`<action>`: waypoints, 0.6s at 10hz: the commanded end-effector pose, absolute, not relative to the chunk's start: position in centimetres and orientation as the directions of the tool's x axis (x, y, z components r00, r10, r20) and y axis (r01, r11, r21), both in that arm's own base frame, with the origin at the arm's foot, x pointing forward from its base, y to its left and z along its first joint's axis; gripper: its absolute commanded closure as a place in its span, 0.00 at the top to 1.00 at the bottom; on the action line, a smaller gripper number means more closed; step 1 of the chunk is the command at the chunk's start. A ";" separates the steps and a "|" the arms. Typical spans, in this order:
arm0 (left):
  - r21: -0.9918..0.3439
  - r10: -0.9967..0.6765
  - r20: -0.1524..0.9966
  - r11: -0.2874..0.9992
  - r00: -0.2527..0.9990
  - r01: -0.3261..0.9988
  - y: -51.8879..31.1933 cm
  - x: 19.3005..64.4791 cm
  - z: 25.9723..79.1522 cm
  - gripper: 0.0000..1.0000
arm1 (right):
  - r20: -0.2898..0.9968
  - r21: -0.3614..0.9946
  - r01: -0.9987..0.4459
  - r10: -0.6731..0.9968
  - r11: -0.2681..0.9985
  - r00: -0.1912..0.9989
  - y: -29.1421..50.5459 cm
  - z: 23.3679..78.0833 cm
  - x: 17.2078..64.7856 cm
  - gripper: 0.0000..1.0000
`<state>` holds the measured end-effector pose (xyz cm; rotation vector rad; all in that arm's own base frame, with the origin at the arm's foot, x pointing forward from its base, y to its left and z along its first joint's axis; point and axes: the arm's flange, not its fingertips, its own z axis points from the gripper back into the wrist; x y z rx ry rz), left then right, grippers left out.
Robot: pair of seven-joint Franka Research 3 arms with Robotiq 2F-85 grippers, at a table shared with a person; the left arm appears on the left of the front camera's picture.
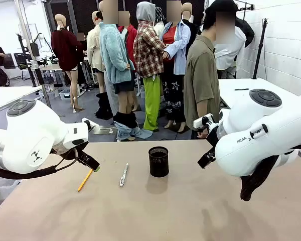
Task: Place the pens into the pen holder.
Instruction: Pick up a writing instrument from the table and place it into the Pen holder.
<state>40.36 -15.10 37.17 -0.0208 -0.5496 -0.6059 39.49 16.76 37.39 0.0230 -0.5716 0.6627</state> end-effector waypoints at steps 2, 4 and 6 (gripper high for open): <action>0.139 -0.535 0.496 0.826 0.684 0.546 -15.1 40.3 37.2 1.00 | 0.509 -0.157 -0.587 0.575 0.794 0.641 16.8 37.4 39.5 1.00; 0.139 -0.535 0.496 0.826 0.684 0.546 -15.1 40.3 37.2 1.00 | 0.509 -0.157 -0.587 0.575 0.794 0.641 16.8 37.4 39.5 1.00; 0.139 -0.535 0.496 0.826 0.684 0.546 -15.1 40.3 37.2 1.00 | 0.509 -0.157 -0.587 0.575 0.794 0.641 16.8 37.4 39.5 1.00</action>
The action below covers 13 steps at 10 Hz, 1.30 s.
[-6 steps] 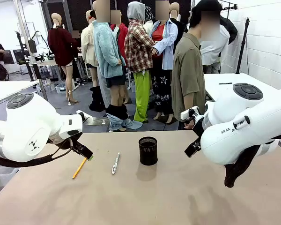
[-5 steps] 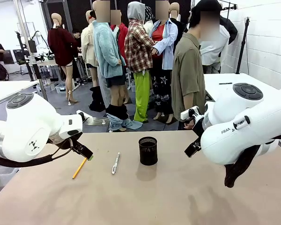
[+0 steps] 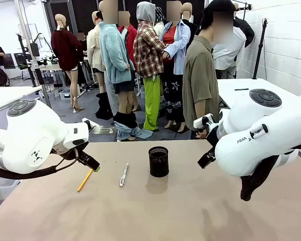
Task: Place the pens into the pen holder.
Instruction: Pick up a writing instrument from the table and place it into the Pen holder.
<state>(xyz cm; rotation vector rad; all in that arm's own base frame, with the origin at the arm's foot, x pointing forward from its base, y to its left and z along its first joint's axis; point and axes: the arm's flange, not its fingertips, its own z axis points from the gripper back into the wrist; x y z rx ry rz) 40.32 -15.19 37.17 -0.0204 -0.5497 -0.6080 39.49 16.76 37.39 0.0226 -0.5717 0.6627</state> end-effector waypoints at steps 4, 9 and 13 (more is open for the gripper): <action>0.139 -0.535 0.496 0.826 0.684 0.546 -15.1 40.3 37.2 1.00 | 0.435 -0.136 -0.446 0.458 0.885 0.775 15.4 36.7 42.6 1.00; 0.139 -0.535 0.496 0.826 0.684 0.546 -15.1 40.3 37.2 1.00 | 0.276 -0.017 -0.229 0.224 0.973 0.935 10.7 35.5 49.2 1.00; 0.139 -0.535 0.496 0.826 0.684 0.546 -15.1 40.3 37.2 1.00 | 0.173 0.004 -0.116 0.114 0.993 0.978 8.9 33.6 51.1 1.00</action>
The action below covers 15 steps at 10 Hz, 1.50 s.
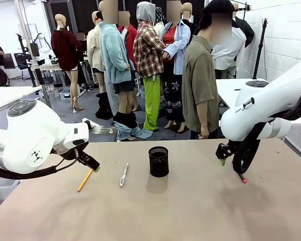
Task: Place the pens into the pen holder.
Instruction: Pick up a writing instrument from the table and place it into the Pen holder.
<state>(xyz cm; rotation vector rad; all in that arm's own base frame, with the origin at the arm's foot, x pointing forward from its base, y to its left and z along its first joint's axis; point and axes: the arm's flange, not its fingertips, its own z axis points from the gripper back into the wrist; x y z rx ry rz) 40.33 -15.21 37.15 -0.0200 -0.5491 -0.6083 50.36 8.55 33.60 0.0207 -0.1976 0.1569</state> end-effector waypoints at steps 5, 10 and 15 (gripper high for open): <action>0.139 -0.535 0.496 0.826 0.684 0.546 -15.1 40.3 37.2 1.00 | 0.067 0.016 -0.053 0.052 0.998 0.996 6.7 30.9 53.0 1.00; 0.139 -0.535 0.496 0.826 0.684 0.546 -15.1 40.3 37.2 1.00 | 0.050 0.019 -0.078 0.077 0.997 0.996 6.6 30.3 53.1 0.40; 0.139 -0.535 0.496 0.826 0.684 0.546 -15.1 40.3 37.2 1.00 | 0.024 0.014 -0.086 0.085 0.996 0.996 6.8 30.2 53.0 0.00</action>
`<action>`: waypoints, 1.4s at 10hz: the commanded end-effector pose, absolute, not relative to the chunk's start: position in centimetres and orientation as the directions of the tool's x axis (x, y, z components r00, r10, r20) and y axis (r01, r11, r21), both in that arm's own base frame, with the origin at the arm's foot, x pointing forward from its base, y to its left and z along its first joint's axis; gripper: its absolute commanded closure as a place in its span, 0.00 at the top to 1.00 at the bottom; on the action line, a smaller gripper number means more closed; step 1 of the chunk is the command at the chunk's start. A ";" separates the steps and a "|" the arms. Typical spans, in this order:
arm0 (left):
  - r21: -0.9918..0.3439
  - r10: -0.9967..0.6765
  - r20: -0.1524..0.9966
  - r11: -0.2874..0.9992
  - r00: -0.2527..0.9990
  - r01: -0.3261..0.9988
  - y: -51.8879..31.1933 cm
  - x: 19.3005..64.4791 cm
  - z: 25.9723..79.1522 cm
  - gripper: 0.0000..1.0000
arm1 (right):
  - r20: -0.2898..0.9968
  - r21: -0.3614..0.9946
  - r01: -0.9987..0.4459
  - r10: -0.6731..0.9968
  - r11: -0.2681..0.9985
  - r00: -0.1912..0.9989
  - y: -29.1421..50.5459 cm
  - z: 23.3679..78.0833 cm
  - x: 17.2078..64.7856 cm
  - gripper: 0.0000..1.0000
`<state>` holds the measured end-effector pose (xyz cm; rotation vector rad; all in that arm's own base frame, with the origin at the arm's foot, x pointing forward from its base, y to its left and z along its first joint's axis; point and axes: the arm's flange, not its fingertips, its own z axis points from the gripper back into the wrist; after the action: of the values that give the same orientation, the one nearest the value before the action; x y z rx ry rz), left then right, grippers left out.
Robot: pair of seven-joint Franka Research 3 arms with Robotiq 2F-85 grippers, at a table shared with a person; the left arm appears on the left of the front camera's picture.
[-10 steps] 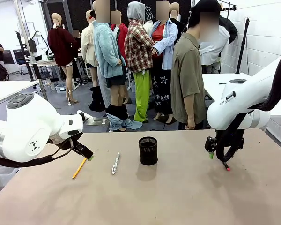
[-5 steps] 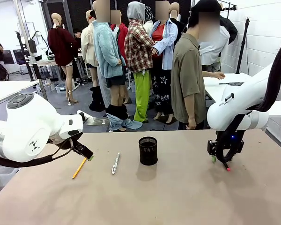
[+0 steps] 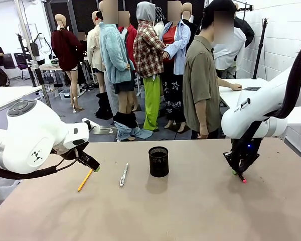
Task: Place the pens into the pen holder.
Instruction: Pick up a writing instrument from the table and place it into the Pen holder.
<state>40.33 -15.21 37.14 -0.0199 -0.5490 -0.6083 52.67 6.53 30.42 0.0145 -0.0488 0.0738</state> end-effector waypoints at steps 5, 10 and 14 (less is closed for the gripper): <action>0.139 -0.535 0.496 0.826 0.684 0.546 -15.1 40.3 37.2 1.00 | 0.058 0.051 -0.188 0.185 0.981 0.981 8.0 31.5 52.1 0.00; 0.139 -0.535 0.496 0.826 0.684 0.546 -15.1 40.3 37.2 1.00 | 0.444 0.187 -0.627 0.504 0.756 0.740 10.6 36.2 49.2 0.00; 0.139 -0.535 0.496 0.826 0.684 0.546 -15.1 40.3 37.2 1.00 | 0.740 0.202 -0.859 0.502 0.470 0.448 12.9 38.6 48.7 0.00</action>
<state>40.33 -15.25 37.14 -0.0197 -0.5490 -0.6091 48.84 14.76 40.96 0.4739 -0.6174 0.8128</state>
